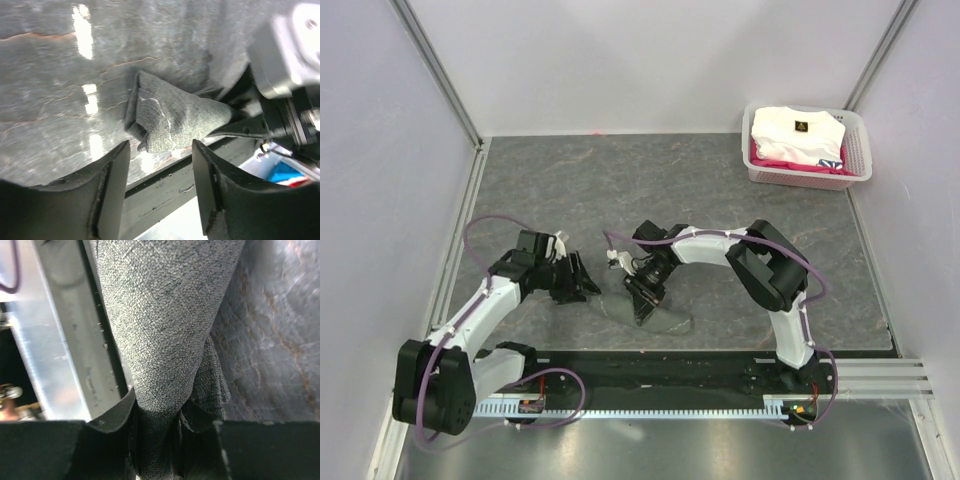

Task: Fold the napkin, place the utensils inside, and roll it up
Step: Roll the napkin with the utensil

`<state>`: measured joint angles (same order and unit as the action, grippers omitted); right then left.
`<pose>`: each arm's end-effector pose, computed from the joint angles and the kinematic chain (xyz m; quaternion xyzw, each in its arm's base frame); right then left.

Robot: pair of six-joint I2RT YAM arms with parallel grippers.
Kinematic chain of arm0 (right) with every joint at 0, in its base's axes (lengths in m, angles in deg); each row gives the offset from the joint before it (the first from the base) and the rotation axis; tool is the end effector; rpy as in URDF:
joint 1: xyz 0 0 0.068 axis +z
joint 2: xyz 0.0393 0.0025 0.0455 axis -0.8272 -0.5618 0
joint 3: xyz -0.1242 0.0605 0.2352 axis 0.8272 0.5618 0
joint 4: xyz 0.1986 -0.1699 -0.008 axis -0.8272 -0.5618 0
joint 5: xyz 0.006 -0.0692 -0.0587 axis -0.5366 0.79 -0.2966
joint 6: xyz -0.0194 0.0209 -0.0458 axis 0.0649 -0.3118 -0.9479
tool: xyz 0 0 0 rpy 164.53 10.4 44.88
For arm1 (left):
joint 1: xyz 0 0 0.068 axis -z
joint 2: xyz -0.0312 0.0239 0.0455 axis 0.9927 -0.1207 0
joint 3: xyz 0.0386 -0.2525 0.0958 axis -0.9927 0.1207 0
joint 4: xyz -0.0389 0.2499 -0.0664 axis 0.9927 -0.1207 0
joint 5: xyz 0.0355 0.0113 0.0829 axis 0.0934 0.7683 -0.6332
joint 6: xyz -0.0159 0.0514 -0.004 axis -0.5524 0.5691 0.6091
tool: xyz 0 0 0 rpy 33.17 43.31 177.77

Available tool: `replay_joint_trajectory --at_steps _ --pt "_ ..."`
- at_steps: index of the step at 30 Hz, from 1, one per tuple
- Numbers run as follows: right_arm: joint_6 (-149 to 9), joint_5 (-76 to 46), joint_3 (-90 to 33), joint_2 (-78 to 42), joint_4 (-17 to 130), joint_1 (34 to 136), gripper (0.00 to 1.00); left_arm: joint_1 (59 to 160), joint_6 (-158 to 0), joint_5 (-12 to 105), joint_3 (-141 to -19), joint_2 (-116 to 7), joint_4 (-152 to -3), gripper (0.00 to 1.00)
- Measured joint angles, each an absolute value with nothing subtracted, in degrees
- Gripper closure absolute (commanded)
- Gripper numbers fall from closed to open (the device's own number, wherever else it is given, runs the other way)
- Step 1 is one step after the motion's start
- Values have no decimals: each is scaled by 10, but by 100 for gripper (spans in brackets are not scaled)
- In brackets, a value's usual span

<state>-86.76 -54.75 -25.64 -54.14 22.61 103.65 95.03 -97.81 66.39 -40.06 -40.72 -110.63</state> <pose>0.2338 0.2976 0.1250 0.4746 -0.7773 -0.4105 0.0453 0.1827 -0.0560 0.1856 -0.0911 0.9355 -0.3097 0.1435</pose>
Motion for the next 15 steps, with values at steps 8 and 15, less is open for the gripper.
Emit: replay_joint_trajectory --at_steps 8,15 --pt "-867 -619 -267 -579 191 1014 71 950 -984 708 -377 -444 -1050 52" --pt "-868 -637 -280 -596 171 1009 69 950 -987 728 -373 -488 -1014 68"
